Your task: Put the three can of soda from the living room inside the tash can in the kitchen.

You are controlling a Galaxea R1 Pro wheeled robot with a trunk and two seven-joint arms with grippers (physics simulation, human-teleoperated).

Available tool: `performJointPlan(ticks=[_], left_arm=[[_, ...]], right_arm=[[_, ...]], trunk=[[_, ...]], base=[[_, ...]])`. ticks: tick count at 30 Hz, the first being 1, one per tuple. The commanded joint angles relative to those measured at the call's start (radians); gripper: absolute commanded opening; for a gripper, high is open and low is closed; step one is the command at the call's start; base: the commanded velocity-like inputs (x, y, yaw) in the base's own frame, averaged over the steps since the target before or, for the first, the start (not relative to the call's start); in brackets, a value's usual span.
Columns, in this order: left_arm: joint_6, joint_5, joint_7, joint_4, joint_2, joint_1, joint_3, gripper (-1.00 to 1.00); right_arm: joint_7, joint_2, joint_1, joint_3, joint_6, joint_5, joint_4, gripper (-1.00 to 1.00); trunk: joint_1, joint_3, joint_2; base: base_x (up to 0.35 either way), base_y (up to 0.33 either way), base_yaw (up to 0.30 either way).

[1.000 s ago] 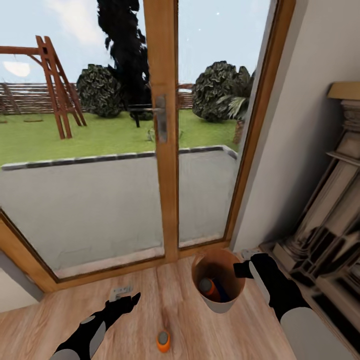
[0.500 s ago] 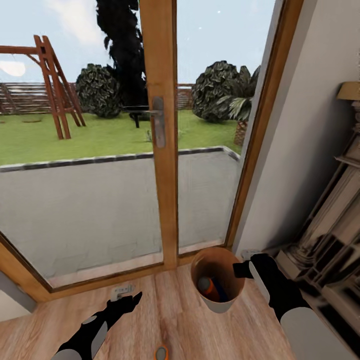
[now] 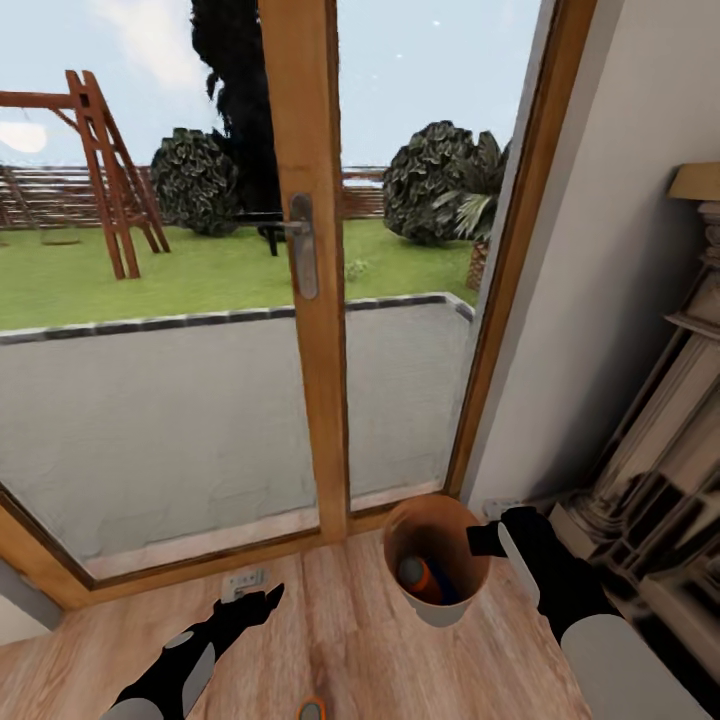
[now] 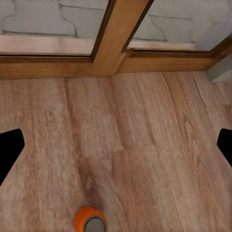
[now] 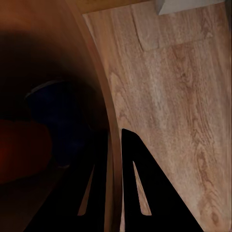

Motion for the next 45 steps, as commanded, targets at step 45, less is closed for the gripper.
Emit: performJointPlan(ticks=[45], left_arm=[[-0.098,-0.003,0.223,0.032,-0.029,0.0,-0.018,1.0]], right_arm=[[0.007,0.002,0.0,0.0,-0.001,-0.021,0.001,-1.0]], trunk=[[0.0,-0.036,0.0]], base=[[0.005,-0.08,-0.03]])
